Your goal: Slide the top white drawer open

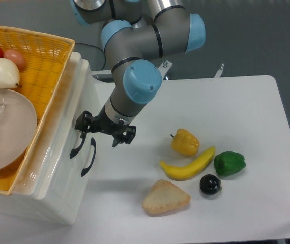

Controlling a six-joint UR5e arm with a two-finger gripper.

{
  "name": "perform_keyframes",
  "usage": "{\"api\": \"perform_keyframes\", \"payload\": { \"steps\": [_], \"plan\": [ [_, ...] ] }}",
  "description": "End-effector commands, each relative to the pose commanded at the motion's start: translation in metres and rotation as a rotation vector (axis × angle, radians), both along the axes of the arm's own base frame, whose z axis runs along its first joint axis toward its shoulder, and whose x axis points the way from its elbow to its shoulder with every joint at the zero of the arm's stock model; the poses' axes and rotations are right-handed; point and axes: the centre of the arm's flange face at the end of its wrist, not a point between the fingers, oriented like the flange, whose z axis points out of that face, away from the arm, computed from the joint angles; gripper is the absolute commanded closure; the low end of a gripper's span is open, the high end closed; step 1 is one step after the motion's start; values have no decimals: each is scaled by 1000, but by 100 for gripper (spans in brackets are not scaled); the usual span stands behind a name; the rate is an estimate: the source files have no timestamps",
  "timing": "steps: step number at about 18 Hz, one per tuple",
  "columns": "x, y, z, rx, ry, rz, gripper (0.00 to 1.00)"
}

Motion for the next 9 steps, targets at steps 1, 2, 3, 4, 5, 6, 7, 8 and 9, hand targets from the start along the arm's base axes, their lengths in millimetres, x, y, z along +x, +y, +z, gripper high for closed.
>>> {"api": "perform_keyframes", "payload": {
  "steps": [1, 2, 3, 4, 5, 6, 7, 8, 9],
  "plan": [
    [0, 0, 0, 0, 0, 0, 0],
    [0, 0, 0, 0, 2, 0, 0],
    [0, 0, 0, 1, 5, -2, 0],
    [-1, 0, 1, 2, 8, -3, 0],
    [-1, 0, 1, -3, 14, -4, 0],
    [-3, 0, 3, 2, 19, -5, 0],
    [-4, 0, 4, 3, 20, -4, 0],
    [-4, 0, 3, 3, 20, -4, 0],
    [-5, 0, 4, 4, 21, -2, 0]
  ]
}}
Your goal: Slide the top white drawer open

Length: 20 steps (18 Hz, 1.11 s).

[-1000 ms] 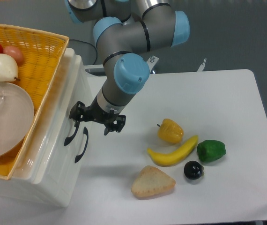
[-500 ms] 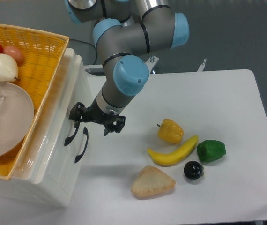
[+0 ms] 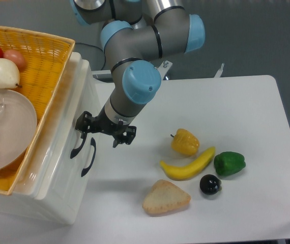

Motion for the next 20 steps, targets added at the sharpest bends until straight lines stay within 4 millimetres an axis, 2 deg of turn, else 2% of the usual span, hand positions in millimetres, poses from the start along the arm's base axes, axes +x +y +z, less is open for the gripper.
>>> {"api": "perform_keyframes", "payload": {
  "steps": [20],
  "plan": [
    [-4, -1, -1, -14, 33, -22, 0]
  ]
}}
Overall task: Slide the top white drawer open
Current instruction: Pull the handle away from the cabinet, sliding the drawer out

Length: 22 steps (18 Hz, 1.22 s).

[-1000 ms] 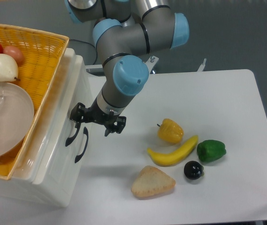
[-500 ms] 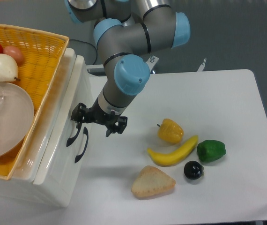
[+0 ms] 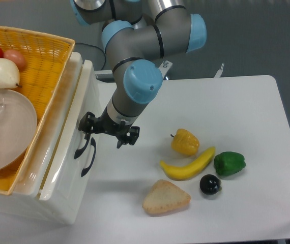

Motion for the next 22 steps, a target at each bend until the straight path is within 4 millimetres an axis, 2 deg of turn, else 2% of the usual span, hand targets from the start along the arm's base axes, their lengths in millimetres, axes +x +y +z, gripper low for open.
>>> {"api": "perform_keyframes", "payload": {
  "steps": [22],
  "plan": [
    [-22, -8, 1, 14, 12, -2, 0]
  ]
}}
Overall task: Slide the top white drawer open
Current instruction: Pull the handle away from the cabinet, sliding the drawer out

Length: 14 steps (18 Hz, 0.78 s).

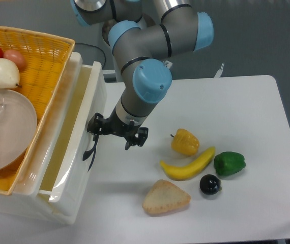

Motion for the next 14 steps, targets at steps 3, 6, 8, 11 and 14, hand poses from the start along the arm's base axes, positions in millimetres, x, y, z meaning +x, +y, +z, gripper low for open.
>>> {"api": "perform_keyframes", "payload": {
  "steps": [3, 6, 8, 11, 14],
  "plan": [
    [-7, -4, 0, 1, 1, 9, 0],
    [-13, -8, 2, 9, 7, 5, 0],
    [-18, -12, 1, 9, 6, 10, 0],
    [-22, -14, 2, 11, 6, 18, 0],
    [-30, -20, 1, 16, 10, 15, 0]
  ]
}}
